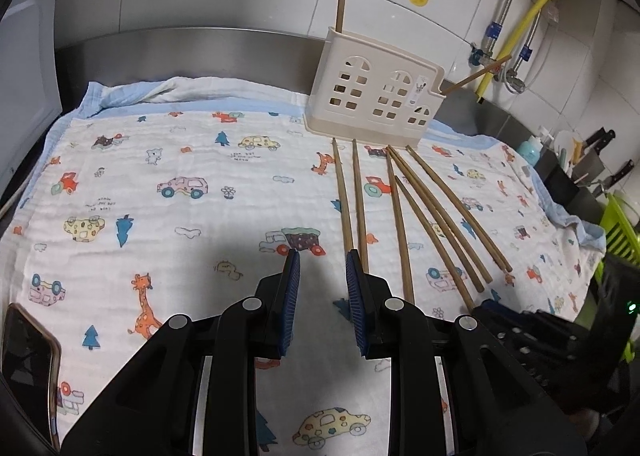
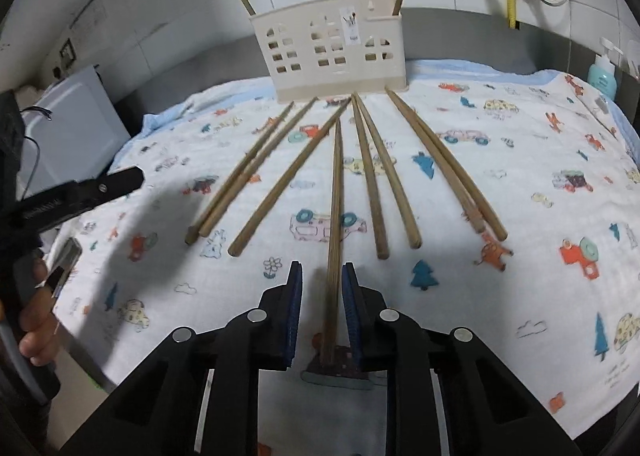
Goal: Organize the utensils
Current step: 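Move both open tools back over the remaining chopsticks on the cloth, then close the right tool on a chopstick while the left tool grasps another chopstick, then lift the held chopsticks with both tools toward the cream holder, then lower both held chopsticks upright into the cream holder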
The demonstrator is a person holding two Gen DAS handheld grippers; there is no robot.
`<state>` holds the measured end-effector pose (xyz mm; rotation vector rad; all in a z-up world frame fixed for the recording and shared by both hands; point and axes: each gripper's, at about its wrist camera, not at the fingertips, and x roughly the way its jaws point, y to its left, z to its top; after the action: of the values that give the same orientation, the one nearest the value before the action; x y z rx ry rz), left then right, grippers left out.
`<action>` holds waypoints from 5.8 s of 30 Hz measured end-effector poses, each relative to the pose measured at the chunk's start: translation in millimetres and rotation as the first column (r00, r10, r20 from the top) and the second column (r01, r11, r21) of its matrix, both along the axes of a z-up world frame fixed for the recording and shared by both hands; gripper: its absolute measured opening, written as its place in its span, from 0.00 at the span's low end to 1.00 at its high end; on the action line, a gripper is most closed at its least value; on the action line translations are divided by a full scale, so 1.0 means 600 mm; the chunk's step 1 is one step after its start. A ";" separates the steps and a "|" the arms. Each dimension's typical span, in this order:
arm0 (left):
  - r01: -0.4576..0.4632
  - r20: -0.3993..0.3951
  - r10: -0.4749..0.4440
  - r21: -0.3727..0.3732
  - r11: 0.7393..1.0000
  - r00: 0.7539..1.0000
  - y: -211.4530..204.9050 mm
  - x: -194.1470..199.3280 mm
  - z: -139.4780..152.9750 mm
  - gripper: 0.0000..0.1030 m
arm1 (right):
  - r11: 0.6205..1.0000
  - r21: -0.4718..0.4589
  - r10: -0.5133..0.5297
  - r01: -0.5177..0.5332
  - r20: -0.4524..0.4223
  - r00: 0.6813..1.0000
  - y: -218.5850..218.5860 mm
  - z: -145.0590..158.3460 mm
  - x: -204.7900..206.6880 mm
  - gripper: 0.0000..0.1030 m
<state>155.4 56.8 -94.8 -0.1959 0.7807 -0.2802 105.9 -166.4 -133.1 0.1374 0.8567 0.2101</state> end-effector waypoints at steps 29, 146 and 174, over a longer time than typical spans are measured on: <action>0.064 -0.073 -0.064 0.004 0.998 0.995 -0.053 0.040 -0.048 0.23 | 0.999 -0.027 -0.045 0.047 0.057 0.997 -0.008 0.005 -0.011 0.06; 0.149 0.307 -0.185 0.137 0.979 0.933 -0.098 0.160 0.354 0.05 | 0.973 -0.174 0.197 -0.151 0.294 0.935 -0.122 0.449 0.280 0.06; 0.038 0.197 -0.065 0.139 0.990 0.978 -0.104 0.323 0.294 0.05 | 0.969 -0.180 0.202 -0.172 0.167 0.965 -0.106 0.346 0.375 0.07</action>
<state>349.4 -5.4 81.9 -0.0193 0.6024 -0.2901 331.1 -229.8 74.6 -0.1172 0.6988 0.3239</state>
